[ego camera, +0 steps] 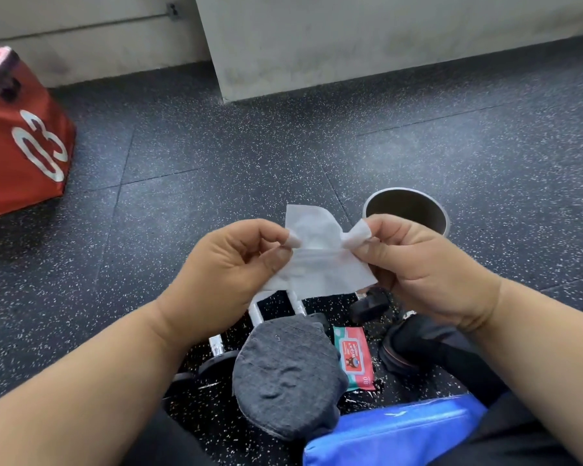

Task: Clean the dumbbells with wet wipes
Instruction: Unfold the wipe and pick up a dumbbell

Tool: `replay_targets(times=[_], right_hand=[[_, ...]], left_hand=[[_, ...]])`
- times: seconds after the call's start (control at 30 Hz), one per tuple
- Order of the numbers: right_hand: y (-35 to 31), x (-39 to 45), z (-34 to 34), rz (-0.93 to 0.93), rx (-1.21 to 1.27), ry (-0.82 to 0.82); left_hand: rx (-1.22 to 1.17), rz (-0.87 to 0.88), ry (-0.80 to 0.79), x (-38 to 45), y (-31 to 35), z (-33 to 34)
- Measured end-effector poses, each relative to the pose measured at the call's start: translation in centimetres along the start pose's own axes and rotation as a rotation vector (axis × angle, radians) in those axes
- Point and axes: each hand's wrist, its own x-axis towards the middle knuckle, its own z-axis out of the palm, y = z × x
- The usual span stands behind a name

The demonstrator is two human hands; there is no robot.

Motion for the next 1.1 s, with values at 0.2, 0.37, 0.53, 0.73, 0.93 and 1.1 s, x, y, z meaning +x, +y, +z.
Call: replay_targets(times=[0.2, 0.37, 0.53, 0.73, 0.93, 1.1], right_hand=[[-0.1, -0.2, -0.4, -0.110, -0.311, 0.045], [-1.3, -1.0, -0.1, -0.204, -0.233, -0.043], [-2.9, -1.6, -0.5, -0.295, -0.288, -0.150], [-2.1, -1.0, -1.1, -0.294, -0.368, -0.115], [-1.3, -0.6, -1.1, -0.267, -0.350, -0.043], [0.4, -0.2, -0.9, -0.264, -0.442, 0.061]], left_hand=[[0.506, 0.221, -0.011, -0.1, 0.2, -0.4], [0.577, 0.482, 0.097, 0.0, 2.4, -0.5], [0.556, 0.570, 0.153, -0.8, 4.4, -0.5], [0.602, 0.517, 0.123, -0.6, 3.5, -0.5], [0.576, 0.478, 0.104, -0.7, 3.4, -0.4], [0.528, 0.383, 0.108, -0.8, 3.0, -0.3]])
